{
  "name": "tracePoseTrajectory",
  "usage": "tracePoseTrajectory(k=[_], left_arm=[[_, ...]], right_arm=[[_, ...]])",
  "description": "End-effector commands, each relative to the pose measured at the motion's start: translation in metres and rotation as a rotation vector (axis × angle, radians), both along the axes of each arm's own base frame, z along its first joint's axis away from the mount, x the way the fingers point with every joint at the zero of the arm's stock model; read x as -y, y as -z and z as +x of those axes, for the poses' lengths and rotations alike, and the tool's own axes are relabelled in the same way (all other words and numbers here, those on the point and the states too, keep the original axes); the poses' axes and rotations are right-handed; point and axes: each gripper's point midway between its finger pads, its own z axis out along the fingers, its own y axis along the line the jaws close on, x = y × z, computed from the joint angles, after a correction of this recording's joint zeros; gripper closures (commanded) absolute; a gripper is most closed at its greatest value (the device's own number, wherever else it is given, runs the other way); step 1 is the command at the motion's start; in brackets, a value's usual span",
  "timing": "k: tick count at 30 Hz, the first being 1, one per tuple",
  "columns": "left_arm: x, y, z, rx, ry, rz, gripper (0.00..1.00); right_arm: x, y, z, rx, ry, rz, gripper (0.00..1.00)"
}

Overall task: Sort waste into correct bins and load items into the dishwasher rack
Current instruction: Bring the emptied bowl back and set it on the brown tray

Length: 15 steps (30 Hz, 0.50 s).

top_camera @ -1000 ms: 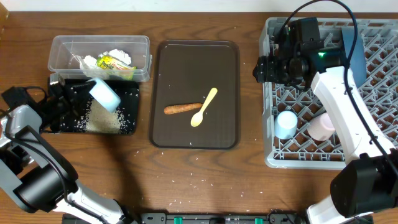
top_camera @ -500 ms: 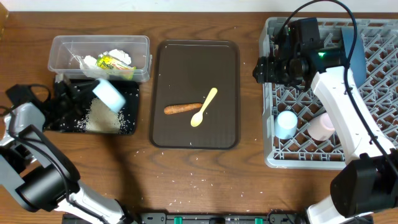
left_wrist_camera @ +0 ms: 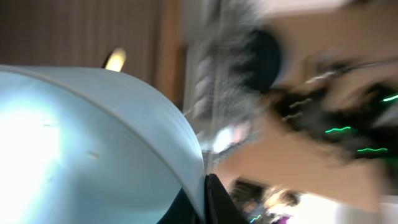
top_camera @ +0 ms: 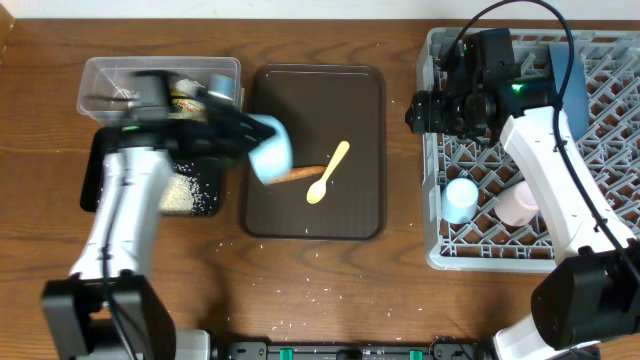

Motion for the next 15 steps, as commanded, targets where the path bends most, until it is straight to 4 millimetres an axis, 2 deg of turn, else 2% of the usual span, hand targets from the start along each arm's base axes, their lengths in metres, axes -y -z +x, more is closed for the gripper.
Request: tracePoseTrajectory(k=[1,4,8,10,12,15], left_arm=[[0.011,0.06,-0.01,-0.025,0.025,0.424,0.94],[0.033,0.084,-0.031,-0.027,0.112,0.598,0.94],[0.053,0.102,-0.048,0.014,0.197,0.773,0.93],[0.058,0.107,-0.054,0.032,0.225,0.826,0.87],[0.063,0.11,-0.059,0.044,0.248,0.865,0.75],[0.067,0.111,-0.062,0.051,0.264,0.873,0.64]], right_arm=[[0.002,-0.002,0.0,0.006,-0.012,-0.009,0.18],[0.0,-0.001,-0.002,0.002,-0.019,-0.011,0.18],[-0.003,-0.001,-0.003,0.003,-0.028,-0.011,0.18],[-0.006,-0.001,-0.004,0.002,-0.036,-0.011,0.18],[-0.01,-0.001,-0.005,0.002,-0.046,-0.011,0.18],[-0.017,-0.001,-0.008,0.001,-0.065,-0.012,0.18]])
